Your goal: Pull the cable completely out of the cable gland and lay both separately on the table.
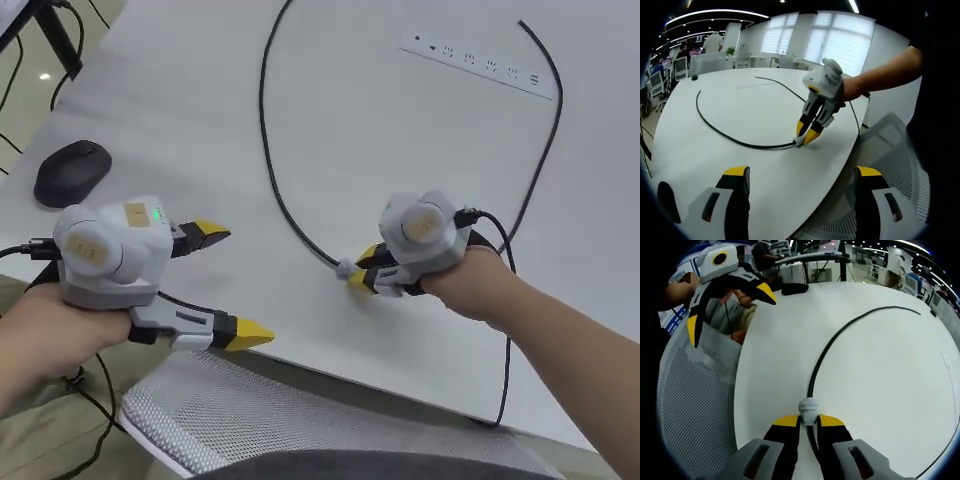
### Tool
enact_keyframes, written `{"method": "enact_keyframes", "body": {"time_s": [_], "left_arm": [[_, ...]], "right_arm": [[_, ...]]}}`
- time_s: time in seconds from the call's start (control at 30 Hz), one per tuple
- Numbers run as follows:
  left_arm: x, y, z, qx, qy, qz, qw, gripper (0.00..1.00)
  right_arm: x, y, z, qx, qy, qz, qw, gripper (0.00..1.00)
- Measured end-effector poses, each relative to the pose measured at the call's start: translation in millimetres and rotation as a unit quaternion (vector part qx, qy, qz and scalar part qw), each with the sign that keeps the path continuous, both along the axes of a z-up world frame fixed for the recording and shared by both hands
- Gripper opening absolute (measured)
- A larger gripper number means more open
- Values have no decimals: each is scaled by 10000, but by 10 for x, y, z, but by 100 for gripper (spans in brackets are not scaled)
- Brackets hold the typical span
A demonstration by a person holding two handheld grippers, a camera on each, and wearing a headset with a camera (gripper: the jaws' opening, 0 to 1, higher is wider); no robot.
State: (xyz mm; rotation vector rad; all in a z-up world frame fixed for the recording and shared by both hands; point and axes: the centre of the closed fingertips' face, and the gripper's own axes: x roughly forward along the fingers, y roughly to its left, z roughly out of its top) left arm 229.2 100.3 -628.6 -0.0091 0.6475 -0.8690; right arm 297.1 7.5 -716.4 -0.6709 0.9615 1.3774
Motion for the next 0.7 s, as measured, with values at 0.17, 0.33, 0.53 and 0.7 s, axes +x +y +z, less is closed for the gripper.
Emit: {"method": "enact_keyframes", "body": {"time_s": [0.17,0.33,0.53,0.7], "left_arm": [[29,-64,71,26,-102,-126,9999,85],[51,-114,107,68,-197,-237,9995,84],[71,-190,227,-21,-376,-341,9987,82],[122,-268,265,-63,-395,-409,9984,82]], "right_arm": [[-65,-20,142,69,5,-64,10000,7],[-176,-25,288,115,44,-23,9999,7],[-312,-13,470,116,79,92,9999,7],[-404,5,622,145,145,119,9997,7]]}}
